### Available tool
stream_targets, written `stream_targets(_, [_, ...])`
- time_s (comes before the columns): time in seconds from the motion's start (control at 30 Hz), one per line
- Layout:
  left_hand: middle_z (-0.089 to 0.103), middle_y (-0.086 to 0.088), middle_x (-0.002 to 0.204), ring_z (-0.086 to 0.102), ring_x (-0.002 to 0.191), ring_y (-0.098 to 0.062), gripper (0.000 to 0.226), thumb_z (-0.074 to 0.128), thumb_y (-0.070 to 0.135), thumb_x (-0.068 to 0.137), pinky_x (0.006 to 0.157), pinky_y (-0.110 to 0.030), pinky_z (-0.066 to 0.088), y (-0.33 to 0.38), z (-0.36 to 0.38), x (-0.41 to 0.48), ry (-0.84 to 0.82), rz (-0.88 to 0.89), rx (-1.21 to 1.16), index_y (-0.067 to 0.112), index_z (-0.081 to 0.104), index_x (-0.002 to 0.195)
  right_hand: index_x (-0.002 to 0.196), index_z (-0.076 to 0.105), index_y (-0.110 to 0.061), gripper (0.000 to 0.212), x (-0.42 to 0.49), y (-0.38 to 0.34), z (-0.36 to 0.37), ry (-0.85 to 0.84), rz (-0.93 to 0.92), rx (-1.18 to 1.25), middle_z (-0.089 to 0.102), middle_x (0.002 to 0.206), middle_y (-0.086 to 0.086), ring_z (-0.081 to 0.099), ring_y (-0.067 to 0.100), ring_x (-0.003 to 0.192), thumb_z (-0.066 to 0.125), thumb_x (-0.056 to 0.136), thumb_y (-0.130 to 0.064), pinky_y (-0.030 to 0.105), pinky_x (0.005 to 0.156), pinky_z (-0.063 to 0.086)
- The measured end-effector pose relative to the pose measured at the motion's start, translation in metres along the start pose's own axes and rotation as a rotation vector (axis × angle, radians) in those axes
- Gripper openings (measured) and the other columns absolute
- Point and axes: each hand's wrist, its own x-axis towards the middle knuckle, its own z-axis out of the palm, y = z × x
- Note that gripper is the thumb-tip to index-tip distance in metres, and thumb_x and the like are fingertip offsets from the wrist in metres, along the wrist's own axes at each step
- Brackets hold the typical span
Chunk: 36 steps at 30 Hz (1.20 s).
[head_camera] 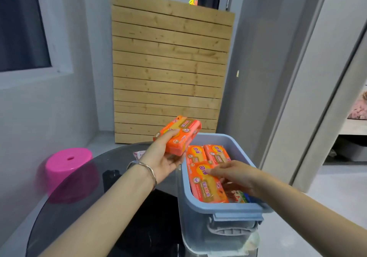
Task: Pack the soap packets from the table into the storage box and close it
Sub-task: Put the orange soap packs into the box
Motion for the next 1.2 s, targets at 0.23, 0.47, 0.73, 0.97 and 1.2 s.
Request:
stream_targets(0.23, [0.066, -0.009, 0.096, 0.064, 0.089, -0.019, 0.010, 0.063, 0.018, 0.085, 0.062, -0.026, 0.058, -0.007, 0.016, 0.008, -0.080, 0.032, 0.114, 0.016, 0.056, 0.091, 0.111, 0.064, -0.010, 0.037, -0.003, -0.007, -0.022, 0.036, -0.092, 0.064, 0.072, 0.092, 0.007, 0.070, 0.019, 0.076, 0.058, 0.090, -0.041, 0.035, 0.080, 0.059])
stream_targets(0.47, [0.067, -0.008, 0.088, 0.066, 0.075, -0.016, 0.030, 0.062, 0.025, 0.086, 0.064, -0.026, 0.058, -0.033, 0.047, 0.024, -0.132, -0.003, 0.378, 0.008, 0.056, 0.110, 0.112, 0.060, -0.014, 0.040, 0.000, -0.040, -0.041, 0.057, -0.140, 0.390, 0.070, 0.088, 0.007, 0.067, 0.017, 0.080, 0.055, 0.089, -0.046, 0.022, 0.060, 0.057])
stream_targets(0.73, [0.069, -0.005, 0.116, 0.068, 0.103, -0.021, 0.066, 0.065, 0.057, 0.072, 0.094, -0.040, 0.053, -0.042, 0.044, 0.030, -0.314, 0.045, 0.917, 0.017, 0.053, 0.123, 0.121, 0.057, -0.016, 0.041, 0.006, -0.021, -0.063, 0.051, -0.193, 0.304, 0.066, 0.105, 0.008, 0.064, 0.017, 0.095, 0.053, 0.091, -0.044, 0.025, 0.070, 0.054])
stream_targets(0.97, [0.068, 0.001, 0.107, 0.055, 0.110, -0.019, 0.048, 0.041, 0.058, 0.088, 0.091, -0.027, 0.037, -0.042, 0.030, 0.036, -0.150, 0.406, 1.814, 0.023, 0.066, 0.110, 0.106, 0.059, -0.021, 0.029, -0.001, -0.007, -0.082, 0.176, -0.297, -0.098, 0.069, 0.093, -0.001, 0.067, 0.009, 0.083, 0.056, 0.089, -0.044, 0.018, 0.066, 0.052])
stream_targets(1.2, [0.068, 0.008, 0.110, 0.046, 0.113, -0.015, 0.037, 0.038, 0.050, 0.092, 0.108, -0.033, 0.024, -0.041, 0.026, 0.033, -0.213, 0.359, 1.861, 0.033, 0.066, 0.110, 0.107, 0.063, -0.018, 0.035, 0.002, 0.004, -0.067, -0.002, -0.308, -0.253, 0.072, 0.101, -0.002, 0.071, 0.011, 0.090, 0.057, 0.087, -0.045, 0.022, 0.077, 0.054])
